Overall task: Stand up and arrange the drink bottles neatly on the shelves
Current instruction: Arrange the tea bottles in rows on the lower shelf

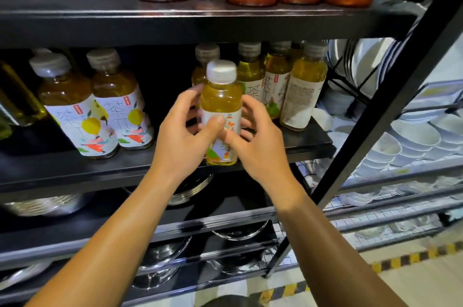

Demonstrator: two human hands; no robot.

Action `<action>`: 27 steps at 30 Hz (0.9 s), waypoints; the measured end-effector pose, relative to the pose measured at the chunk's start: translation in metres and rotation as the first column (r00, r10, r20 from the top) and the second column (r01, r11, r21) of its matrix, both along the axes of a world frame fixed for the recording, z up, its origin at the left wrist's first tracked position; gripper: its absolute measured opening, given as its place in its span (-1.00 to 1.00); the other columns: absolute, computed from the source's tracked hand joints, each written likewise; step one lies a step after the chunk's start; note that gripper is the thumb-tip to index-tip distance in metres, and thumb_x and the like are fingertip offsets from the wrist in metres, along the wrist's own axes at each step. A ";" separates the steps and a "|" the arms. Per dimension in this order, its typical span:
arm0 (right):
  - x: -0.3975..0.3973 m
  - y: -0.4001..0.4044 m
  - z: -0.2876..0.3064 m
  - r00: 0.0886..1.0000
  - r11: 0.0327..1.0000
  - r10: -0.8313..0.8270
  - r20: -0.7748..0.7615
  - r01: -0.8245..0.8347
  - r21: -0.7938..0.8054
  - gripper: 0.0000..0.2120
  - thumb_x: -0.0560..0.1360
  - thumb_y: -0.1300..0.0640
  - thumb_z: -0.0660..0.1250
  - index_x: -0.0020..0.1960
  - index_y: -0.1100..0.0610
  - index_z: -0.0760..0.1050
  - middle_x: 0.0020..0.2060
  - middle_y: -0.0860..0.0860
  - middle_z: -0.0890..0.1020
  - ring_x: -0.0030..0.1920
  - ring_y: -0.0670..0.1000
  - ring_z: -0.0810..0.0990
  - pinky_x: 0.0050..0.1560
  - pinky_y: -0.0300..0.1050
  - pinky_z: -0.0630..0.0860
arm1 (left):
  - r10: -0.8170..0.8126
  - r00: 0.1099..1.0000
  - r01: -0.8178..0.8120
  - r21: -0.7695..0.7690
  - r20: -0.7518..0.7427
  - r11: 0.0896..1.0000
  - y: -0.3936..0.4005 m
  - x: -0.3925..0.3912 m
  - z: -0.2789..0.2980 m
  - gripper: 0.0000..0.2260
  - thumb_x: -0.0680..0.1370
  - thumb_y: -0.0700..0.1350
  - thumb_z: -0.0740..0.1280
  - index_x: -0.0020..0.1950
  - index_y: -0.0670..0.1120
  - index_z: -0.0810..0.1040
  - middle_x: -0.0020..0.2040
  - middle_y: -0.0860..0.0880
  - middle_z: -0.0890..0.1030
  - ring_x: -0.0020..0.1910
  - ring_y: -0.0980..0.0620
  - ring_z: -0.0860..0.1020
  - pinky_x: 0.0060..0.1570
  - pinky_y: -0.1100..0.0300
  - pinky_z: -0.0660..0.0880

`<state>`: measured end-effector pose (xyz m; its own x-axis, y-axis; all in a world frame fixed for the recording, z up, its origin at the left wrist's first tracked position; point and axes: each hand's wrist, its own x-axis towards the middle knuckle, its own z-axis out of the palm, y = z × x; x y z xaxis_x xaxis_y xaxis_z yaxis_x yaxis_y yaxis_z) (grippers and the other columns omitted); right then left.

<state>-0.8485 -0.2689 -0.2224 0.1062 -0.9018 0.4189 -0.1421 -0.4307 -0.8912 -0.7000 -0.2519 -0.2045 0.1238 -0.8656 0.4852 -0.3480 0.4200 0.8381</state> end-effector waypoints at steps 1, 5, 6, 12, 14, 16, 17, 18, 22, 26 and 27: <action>0.010 -0.001 0.001 1.000 1.000 0.018 -0.013 -0.018 -0.013 -0.55 0.46 0.10 0.46 0.28 -0.09 0.40 0.18 -0.12 0.59 0.19 -0.09 0.59 0.15 0.02 0.59 | 0.014 1.000 -0.014 -0.003 0.010 1.000 0.000 0.004 0.000 -0.52 0.50 -0.09 0.41 0.40 -0.01 0.39 0.21 0.13 0.55 0.17 0.20 0.56 0.05 0.33 0.52; 0.035 -0.008 0.000 0.991 0.998 0.039 -0.126 -0.044 -0.037 -0.55 0.47 0.06 0.42 0.32 0.01 0.40 0.18 -0.08 0.57 0.17 -0.10 0.58 0.11 0.00 0.61 | 0.110 0.993 -0.110 0.002 0.035 0.994 0.002 0.023 -0.001 -0.46 0.51 -0.18 0.44 0.44 -0.05 0.34 0.21 0.10 0.55 0.15 0.24 0.56 0.02 0.37 0.51; 0.038 -0.009 -0.001 0.987 0.998 0.052 -0.151 -0.059 -0.038 -0.52 0.47 0.08 0.42 0.35 0.03 0.39 0.19 -0.11 0.55 0.17 -0.14 0.57 0.12 -0.06 0.60 | 0.124 0.991 -0.125 -0.002 0.047 0.992 0.003 0.026 -0.003 -0.44 0.50 -0.16 0.44 0.45 -0.05 0.33 0.21 0.07 0.55 0.15 0.22 0.56 0.02 0.36 0.51; 0.037 -0.012 -0.001 0.964 0.986 -0.111 -0.244 0.076 -0.148 -0.55 0.48 0.02 0.42 0.33 0.08 0.45 0.12 -0.10 0.47 -0.03 -0.19 0.54 -0.05 -0.22 0.57 | 0.391 0.913 -0.385 -0.071 0.117 0.920 0.006 0.034 -0.011 -0.51 0.49 -0.05 0.43 0.37 -0.09 0.37 0.18 -0.03 0.51 0.13 0.10 0.51 0.10 0.12 0.50; 0.032 -0.019 0.010 0.926 0.941 -0.297 -0.235 0.242 -0.236 -0.68 0.47 0.02 0.42 0.15 0.12 0.46 -0.03 -0.09 0.43 -0.13 -0.18 0.48 -0.15 -0.29 0.48 | 0.470 0.873 -0.465 -0.069 0.131 0.883 0.002 0.033 -0.010 -0.51 0.51 -0.08 0.42 0.38 -0.13 0.36 0.16 -0.04 0.48 0.11 0.12 0.45 0.07 0.22 0.43; 0.022 -0.027 0.021 0.861 0.860 -0.475 -0.181 0.411 -0.304 -0.72 0.45 0.04 0.42 -0.02 0.14 0.37 -0.10 -0.06 0.35 -0.13 -0.06 0.43 -0.12 -0.19 0.45 | 0.494 0.861 -0.495 -0.018 0.118 0.868 -0.006 0.034 -0.008 -0.45 0.53 -0.08 0.41 0.46 -0.12 0.30 0.23 -0.05 0.47 0.17 0.09 0.44 0.09 0.31 0.37; 0.016 -0.030 0.026 0.832 0.830 -0.531 -0.160 0.472 -0.298 -0.70 0.44 0.05 0.42 -0.07 0.14 0.31 -0.10 -0.03 0.33 -0.09 0.02 0.42 -0.08 -0.08 0.46 | 0.487 0.867 -0.490 0.000 0.103 0.872 -0.010 0.035 -0.007 -0.41 0.53 -0.08 0.41 0.50 -0.10 0.27 0.28 -0.06 0.46 0.23 0.06 0.45 0.15 0.26 0.39; 0.010 -0.034 0.032 0.808 0.819 -0.562 -0.178 0.512 -0.259 -0.68 0.43 0.06 0.42 -0.09 0.13 0.27 -0.09 -0.01 0.32 -0.04 0.07 0.41 -0.04 -0.02 0.45 | 0.476 0.876 -0.478 0.005 0.081 0.879 -0.015 0.034 -0.007 -0.38 0.53 -0.07 0.40 0.53 -0.08 0.23 0.32 -0.07 0.45 0.28 0.03 0.44 0.23 0.18 0.41; 0.008 -0.043 0.038 0.737 0.841 -0.526 -0.425 0.527 -0.126 -0.69 0.47 0.05 0.39 -0.10 0.13 0.26 -0.06 0.03 0.29 0.02 0.02 0.25 -0.01 -0.10 0.29 | 0.475 0.880 -0.475 0.047 0.010 0.879 -0.036 0.025 -0.010 -0.34 0.54 -0.08 0.38 0.56 -0.10 0.16 0.38 -0.20 0.41 0.36 -0.10 0.42 0.34 0.04 0.40; 0.011 -0.039 0.026 0.737 0.797 -0.603 -0.306 0.538 -0.274 -0.66 0.41 0.09 0.42 -0.10 0.13 0.24 -0.06 0.00 0.27 0.01 0.02 0.25 -0.01 -0.10 0.31 | 0.433 0.900 -0.424 0.122 -0.058 0.898 -0.056 0.021 -0.008 -0.31 0.57 -0.13 0.35 0.59 -0.12 0.05 0.55 -0.14 0.21 0.53 -0.10 0.20 0.48 -0.01 0.24; 0.009 -0.041 0.024 0.734 0.803 -0.596 -0.326 0.541 -0.250 -0.66 0.42 0.09 0.42 -0.10 0.14 0.24 -0.05 0.01 0.27 0.03 0.05 0.28 0.01 -0.07 0.34 | 0.419 0.905 -0.407 0.136 -0.075 0.903 -0.061 0.023 -0.006 -0.32 0.57 -0.14 0.35 0.58 -0.14 0.07 0.55 -0.12 0.21 0.53 -0.07 0.20 0.48 0.00 0.23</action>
<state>-0.8398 -0.3100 -0.1988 -0.2380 -0.7845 0.5726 -0.7037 -0.2671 -0.6584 -0.6770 -0.3126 -0.2108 0.5244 -0.7750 0.3526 -0.3814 0.1564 0.9111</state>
